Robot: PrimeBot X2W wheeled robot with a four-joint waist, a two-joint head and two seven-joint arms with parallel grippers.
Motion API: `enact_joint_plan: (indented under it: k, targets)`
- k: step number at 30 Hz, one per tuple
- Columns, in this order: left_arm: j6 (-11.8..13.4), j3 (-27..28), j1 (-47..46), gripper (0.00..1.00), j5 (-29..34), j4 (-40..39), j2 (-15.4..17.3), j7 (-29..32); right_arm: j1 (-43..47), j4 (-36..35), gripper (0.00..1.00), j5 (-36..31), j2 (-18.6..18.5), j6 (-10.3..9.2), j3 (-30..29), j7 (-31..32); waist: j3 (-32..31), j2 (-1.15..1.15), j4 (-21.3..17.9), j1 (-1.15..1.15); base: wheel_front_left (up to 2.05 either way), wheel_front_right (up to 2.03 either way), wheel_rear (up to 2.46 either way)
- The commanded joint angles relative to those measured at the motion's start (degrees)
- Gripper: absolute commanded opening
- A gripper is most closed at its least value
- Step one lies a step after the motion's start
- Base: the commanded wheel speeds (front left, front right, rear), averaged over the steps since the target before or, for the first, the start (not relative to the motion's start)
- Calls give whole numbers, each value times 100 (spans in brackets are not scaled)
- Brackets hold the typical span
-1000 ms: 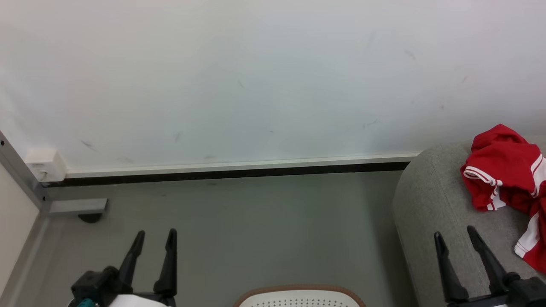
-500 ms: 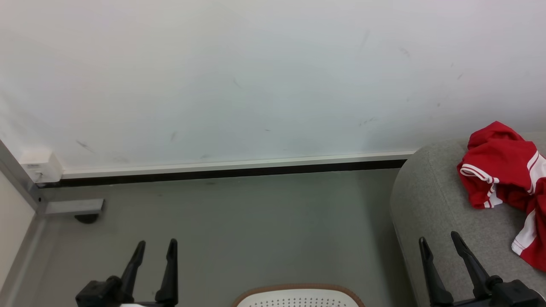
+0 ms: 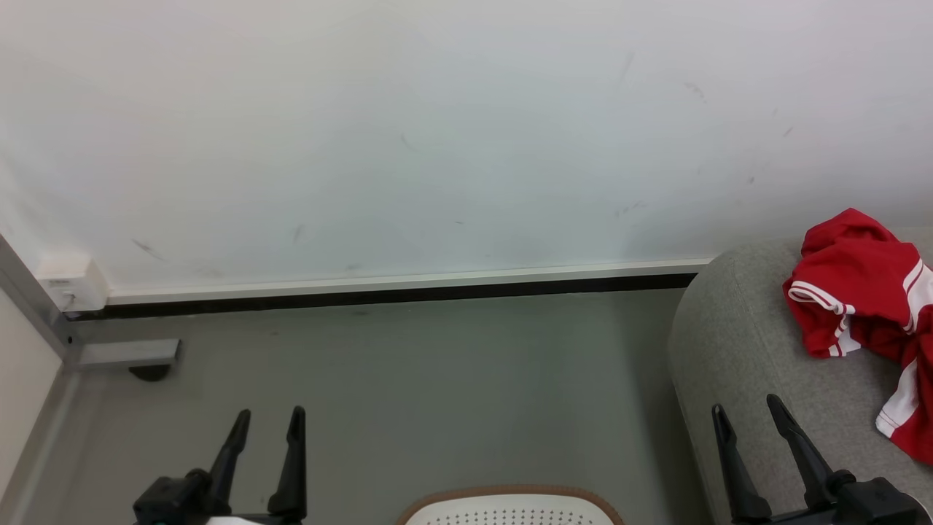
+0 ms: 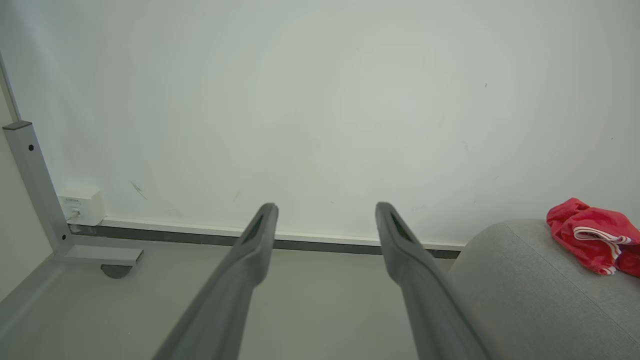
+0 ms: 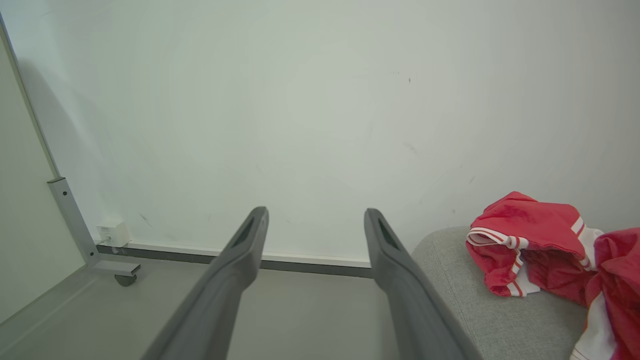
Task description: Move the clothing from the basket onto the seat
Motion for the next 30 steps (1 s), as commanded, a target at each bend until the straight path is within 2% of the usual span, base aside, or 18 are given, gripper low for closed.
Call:
enact_joint_plan:
  k: [1, 8, 9, 16, 30]
  targets:
    - [-17, 12, -36, 100, 33, 26, 4, -1, 5, -10, 100, 52, -14, -13, 9, -40, 0, 0, -1, 0, 0, 0, 0]
    - [-10, -53, -40, 100, -64, 50, -7, -1, -33, 17, 100, 81, -11, -13, 36, -39, 5, 0, -2, 0, 0, 0, 0]
    - [-18, -54, -9, 0, -12, 43, -18, 2, 1, 8, 0, 28, 11, 0, 37, 1, 5, 0, -3, 0, 0, 0, 0]
    - [-18, 12, -1, 0, -401, 216, -56, 149, 70, 107, 0, 433, 49, 1, 2, 96, 11, 0, 9, 0, 0, 0, 0]
    - [66, 133, -80, 0, -1832, 90, -50, 514, -100, 207, 0, 1906, 14, -1, -179, 412, 37, 0, 51, 0, 0, 0, 0]
